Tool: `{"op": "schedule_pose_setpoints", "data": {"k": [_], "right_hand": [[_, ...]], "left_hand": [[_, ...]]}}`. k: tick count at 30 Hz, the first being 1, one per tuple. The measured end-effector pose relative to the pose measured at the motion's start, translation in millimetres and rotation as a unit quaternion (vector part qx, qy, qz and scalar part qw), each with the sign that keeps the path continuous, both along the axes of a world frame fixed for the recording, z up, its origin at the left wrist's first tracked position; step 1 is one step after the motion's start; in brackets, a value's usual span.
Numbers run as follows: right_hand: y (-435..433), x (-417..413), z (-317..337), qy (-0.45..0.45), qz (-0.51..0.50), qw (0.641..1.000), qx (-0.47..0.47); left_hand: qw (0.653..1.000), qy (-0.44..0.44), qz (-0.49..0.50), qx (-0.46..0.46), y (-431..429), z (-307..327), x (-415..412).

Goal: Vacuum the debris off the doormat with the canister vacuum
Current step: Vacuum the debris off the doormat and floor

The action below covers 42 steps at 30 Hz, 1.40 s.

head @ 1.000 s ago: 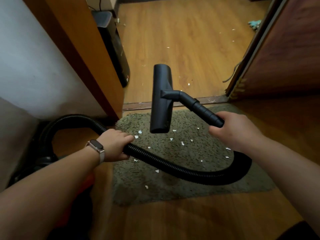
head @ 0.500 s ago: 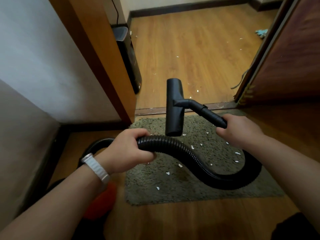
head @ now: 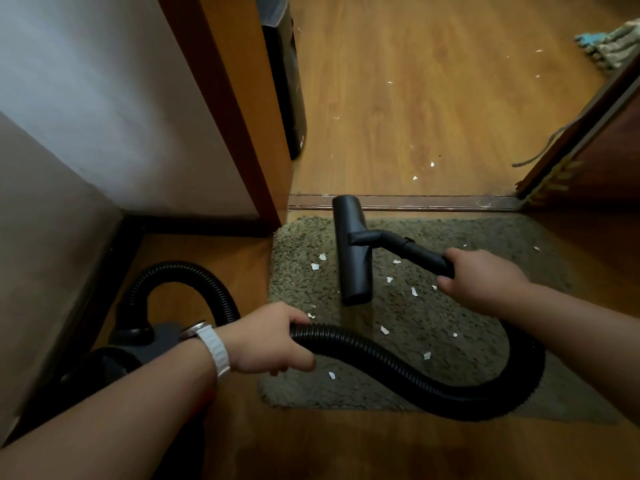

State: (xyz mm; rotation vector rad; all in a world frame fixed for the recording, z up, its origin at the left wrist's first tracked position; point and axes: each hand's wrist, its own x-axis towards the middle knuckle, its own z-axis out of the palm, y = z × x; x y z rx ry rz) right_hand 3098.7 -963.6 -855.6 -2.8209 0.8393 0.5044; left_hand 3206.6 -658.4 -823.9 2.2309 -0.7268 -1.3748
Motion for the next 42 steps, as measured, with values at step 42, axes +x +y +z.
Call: {"op": "schedule_pose_setpoints", "data": {"k": [42], "right_hand": [[32,60,-63,0.077,0.134,0.987,0.045]], "left_hand": [[0.961,-0.216,-0.149,0.085,24,-15,13]]}}
